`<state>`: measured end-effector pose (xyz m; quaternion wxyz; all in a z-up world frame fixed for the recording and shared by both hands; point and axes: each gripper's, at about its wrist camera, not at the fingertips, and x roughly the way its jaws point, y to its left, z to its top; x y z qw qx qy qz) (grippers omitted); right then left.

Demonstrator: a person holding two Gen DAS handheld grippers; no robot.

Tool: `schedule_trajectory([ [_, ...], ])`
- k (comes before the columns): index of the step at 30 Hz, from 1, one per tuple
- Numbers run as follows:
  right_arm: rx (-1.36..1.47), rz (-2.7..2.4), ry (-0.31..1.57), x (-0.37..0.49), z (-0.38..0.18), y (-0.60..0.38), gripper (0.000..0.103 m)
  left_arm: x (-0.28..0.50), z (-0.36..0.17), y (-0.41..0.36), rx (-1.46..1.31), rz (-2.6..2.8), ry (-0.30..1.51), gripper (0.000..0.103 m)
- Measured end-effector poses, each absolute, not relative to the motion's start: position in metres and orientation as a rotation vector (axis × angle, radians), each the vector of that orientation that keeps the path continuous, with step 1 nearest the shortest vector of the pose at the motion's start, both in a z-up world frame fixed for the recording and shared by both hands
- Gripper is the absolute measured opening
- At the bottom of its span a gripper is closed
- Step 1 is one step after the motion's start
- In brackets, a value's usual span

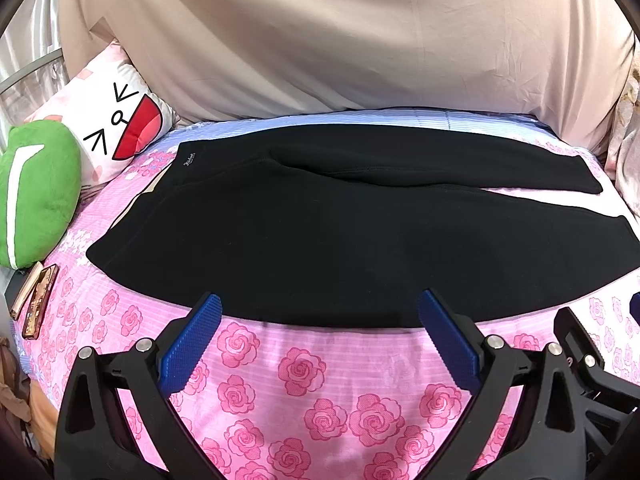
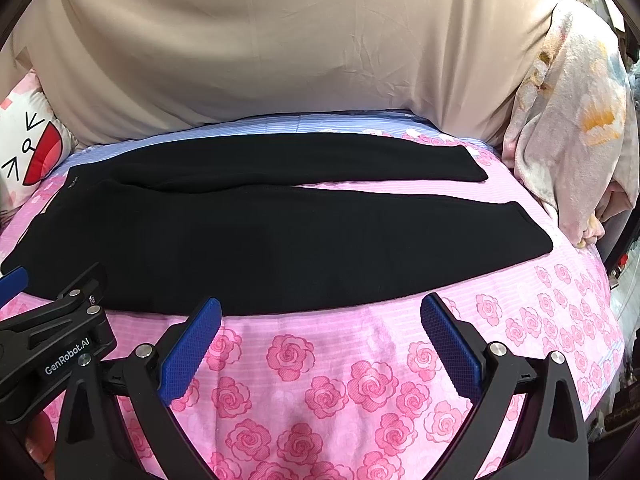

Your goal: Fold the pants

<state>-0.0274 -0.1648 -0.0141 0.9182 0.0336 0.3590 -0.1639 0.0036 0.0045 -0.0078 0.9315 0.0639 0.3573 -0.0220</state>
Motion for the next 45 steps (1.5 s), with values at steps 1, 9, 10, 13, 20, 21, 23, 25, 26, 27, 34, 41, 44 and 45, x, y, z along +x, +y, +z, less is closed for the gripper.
schedule_trajectory([
  [1,0.071,-0.336,0.739,-0.027,-0.014,-0.165,0.098,0.004,-0.007,0.004,0.13,-0.046,0.732,0.097],
  [9,0.076,-0.336,0.743,-0.027,-0.015,-0.165,0.098,0.005,-0.007,0.004,0.131,-0.045,0.733,0.097],
  [10,0.077,-0.336,0.744,-0.026,-0.015,-0.165,0.098,0.005,-0.007,0.004,0.13,-0.045,0.734,0.097],
  [13,0.08,-0.334,0.747,-0.025,-0.016,-0.166,0.098,0.004,-0.006,0.005,0.131,-0.043,0.734,0.097],
  [20,0.079,-0.335,0.747,-0.024,-0.017,-0.165,0.098,0.005,-0.006,0.005,0.131,-0.04,0.736,0.097],
  [21,0.08,-0.334,0.748,-0.024,-0.017,-0.165,0.098,0.005,-0.006,0.005,0.133,-0.039,0.735,0.097],
  [23,0.083,-0.333,0.75,-0.023,-0.018,-0.165,0.098,0.005,-0.007,0.006,0.134,-0.038,0.735,0.097],
  [25,0.082,-0.333,0.75,-0.023,-0.018,-0.166,0.098,0.006,-0.007,0.006,0.135,-0.037,0.736,0.097],
  [26,0.082,-0.333,0.75,-0.023,-0.018,-0.166,0.098,0.006,-0.007,0.006,0.134,-0.036,0.737,0.097],
  [27,0.081,-0.334,0.75,-0.022,-0.018,-0.166,0.098,0.006,-0.007,0.005,0.134,-0.037,0.737,0.097],
  [34,0.083,-0.334,0.753,-0.02,-0.019,-0.167,0.098,0.008,-0.008,0.005,0.135,-0.037,0.741,0.097],
  [41,0.084,-0.335,0.754,-0.02,-0.022,-0.168,0.098,0.011,-0.01,0.003,0.138,-0.039,0.748,0.097],
  [44,0.085,-0.335,0.756,-0.019,-0.022,-0.169,0.098,0.013,-0.011,0.003,0.139,-0.039,0.75,0.097],
  [45,0.085,-0.335,0.756,-0.02,-0.022,-0.169,0.098,0.013,-0.011,0.002,0.139,-0.039,0.75,0.097],
])
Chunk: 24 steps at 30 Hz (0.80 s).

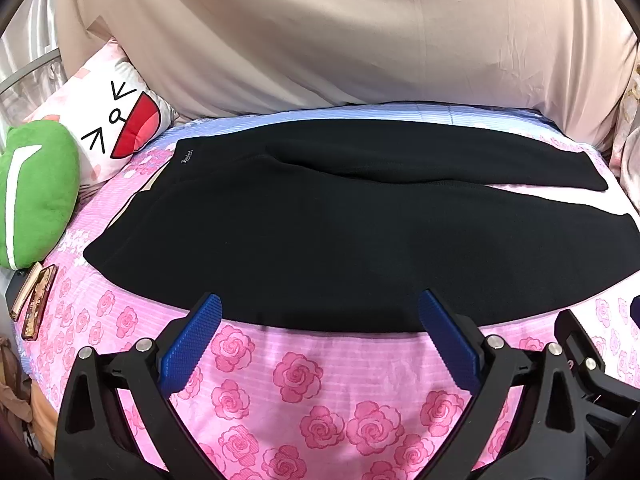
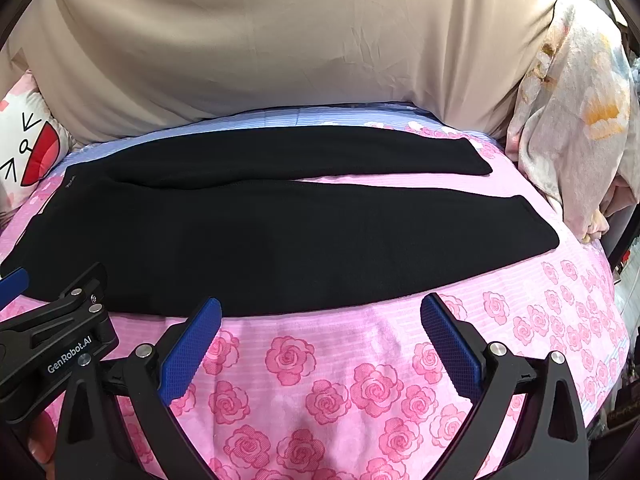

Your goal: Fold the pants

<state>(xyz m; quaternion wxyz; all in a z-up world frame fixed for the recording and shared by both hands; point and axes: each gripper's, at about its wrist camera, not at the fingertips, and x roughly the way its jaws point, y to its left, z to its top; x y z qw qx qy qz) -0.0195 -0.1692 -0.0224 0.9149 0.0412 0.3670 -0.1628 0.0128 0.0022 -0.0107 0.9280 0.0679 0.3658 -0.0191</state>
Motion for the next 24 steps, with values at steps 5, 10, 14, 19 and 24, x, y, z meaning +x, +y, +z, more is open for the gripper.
schedule_trajectory([
  [5,0.085,-0.333,0.757,-0.018,-0.024,-0.171,0.098,0.014,-0.011,0.0,0.141,-0.037,0.752,0.097],
  [10,0.089,-0.331,0.763,-0.016,-0.025,-0.172,0.098,0.016,-0.013,-0.001,0.142,-0.035,0.756,0.097],
  [14,0.12,-0.28,0.767,-0.012,-0.031,-0.176,0.098,0.019,-0.014,-0.001,0.136,-0.037,0.763,0.097],
  [19,0.17,-0.162,0.746,-0.002,-0.038,-0.207,0.098,0.03,-0.015,0.011,0.094,-0.069,0.775,0.097],
  [24,0.161,-0.252,0.699,0.034,-0.021,-0.305,0.098,0.058,-0.013,0.041,0.017,-0.05,0.784,0.097],
])
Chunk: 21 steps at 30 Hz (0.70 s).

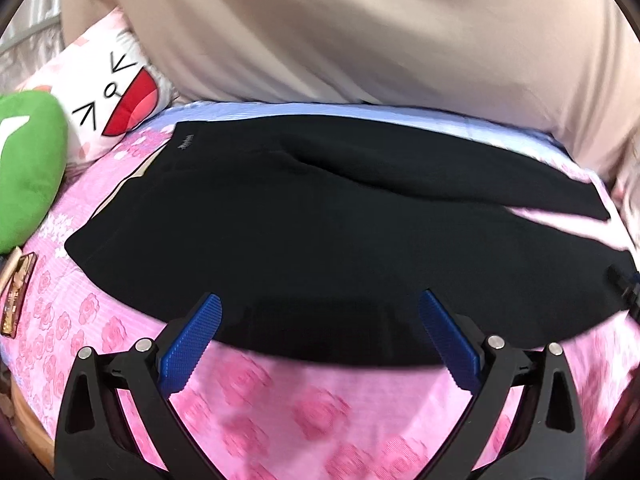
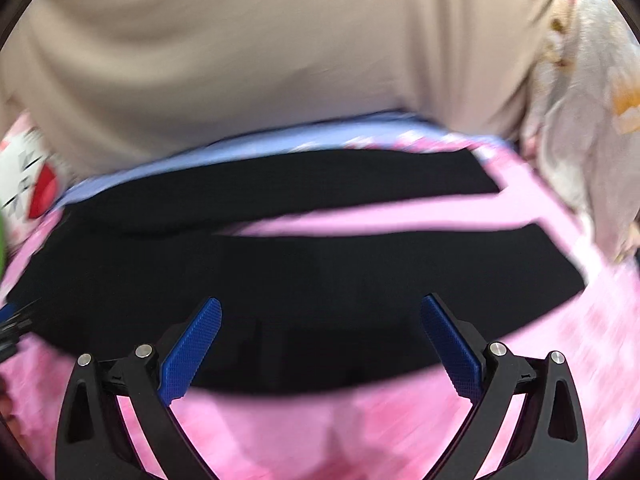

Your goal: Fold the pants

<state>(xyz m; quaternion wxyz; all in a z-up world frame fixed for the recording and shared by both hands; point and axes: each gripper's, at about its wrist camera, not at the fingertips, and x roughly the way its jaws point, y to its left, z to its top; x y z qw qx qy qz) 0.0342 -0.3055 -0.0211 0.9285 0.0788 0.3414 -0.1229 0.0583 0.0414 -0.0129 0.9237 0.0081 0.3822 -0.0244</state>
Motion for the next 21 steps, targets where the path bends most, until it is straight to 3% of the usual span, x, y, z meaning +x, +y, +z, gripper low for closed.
schedule_trajectory([
  [8,0.226,-0.312,0.792,0.161,-0.029,-0.495,0.098,0.115,0.004,0.084,-0.064,0.045,0.736,0.097],
  [17,0.247,-0.289,0.901,0.257,-0.06,-0.569,0.098,0.215,0.038,0.141,-0.003,0.209,0.688,0.098],
  [19,0.264,-0.265,0.924,0.266,-0.068,-0.573,0.094,0.251,0.036,0.165,-0.052,0.232,0.724,0.098],
  [21,0.23,-0.275,0.929,0.273,-0.071,-0.571,0.078,0.28,0.033,0.185,-0.088,0.264,0.741,0.098],
])
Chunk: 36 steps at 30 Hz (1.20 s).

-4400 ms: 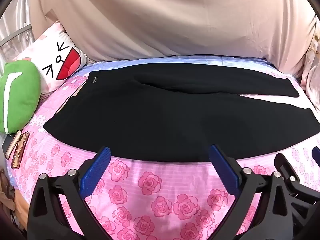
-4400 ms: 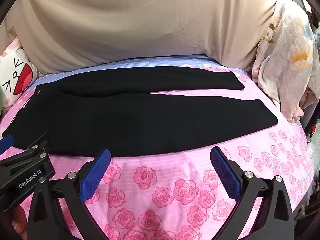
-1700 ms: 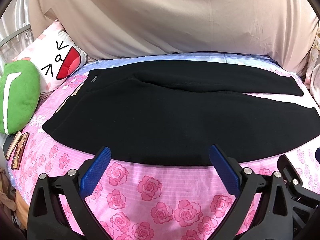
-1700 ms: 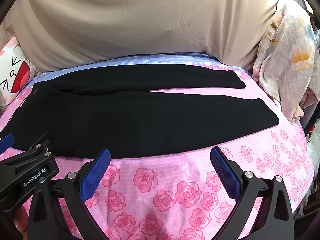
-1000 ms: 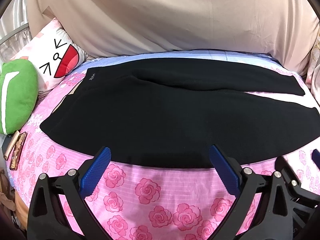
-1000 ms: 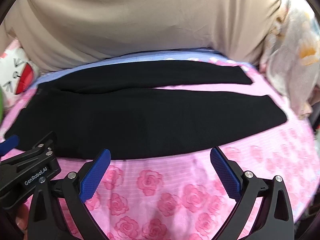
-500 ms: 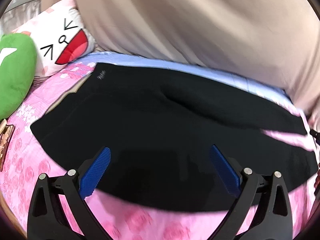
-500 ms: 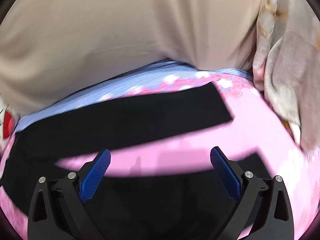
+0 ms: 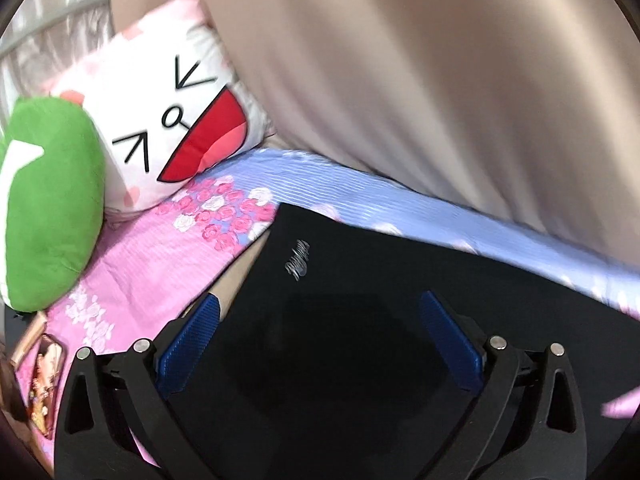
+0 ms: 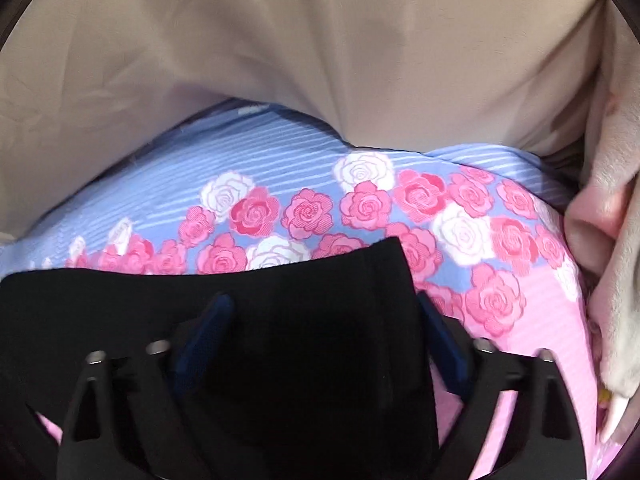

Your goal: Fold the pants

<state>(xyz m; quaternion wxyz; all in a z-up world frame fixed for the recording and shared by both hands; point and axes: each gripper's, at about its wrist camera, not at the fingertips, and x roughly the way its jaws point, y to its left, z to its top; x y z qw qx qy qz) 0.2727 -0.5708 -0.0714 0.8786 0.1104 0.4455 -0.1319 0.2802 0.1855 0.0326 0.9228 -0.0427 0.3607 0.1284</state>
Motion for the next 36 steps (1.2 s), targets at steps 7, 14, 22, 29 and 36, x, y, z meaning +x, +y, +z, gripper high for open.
schedule_trajectory([
  [7,0.218,-0.239,0.847,0.253,-0.05,-0.55,0.013,0.35,0.0,0.225,-0.082,0.388,0.77,0.098],
  [14,0.205,-0.244,0.788,0.213,-0.026,-0.529,0.014,0.412,-0.042,0.262,-0.211,0.303,0.891,0.036],
  [22,0.195,-0.267,0.773,0.198,-0.016,-0.516,0.014,0.376,-0.009,0.251,-0.152,0.21,0.828,0.0],
  [29,0.201,-0.235,0.679,0.135,0.018,-0.505,0.014,0.239,0.056,0.251,-0.138,0.092,0.702,0.0],
  [36,0.2,-0.248,0.729,0.065,-0.006,-0.505,0.021,0.127,0.039,0.291,-0.118,0.185,0.781,0.0],
])
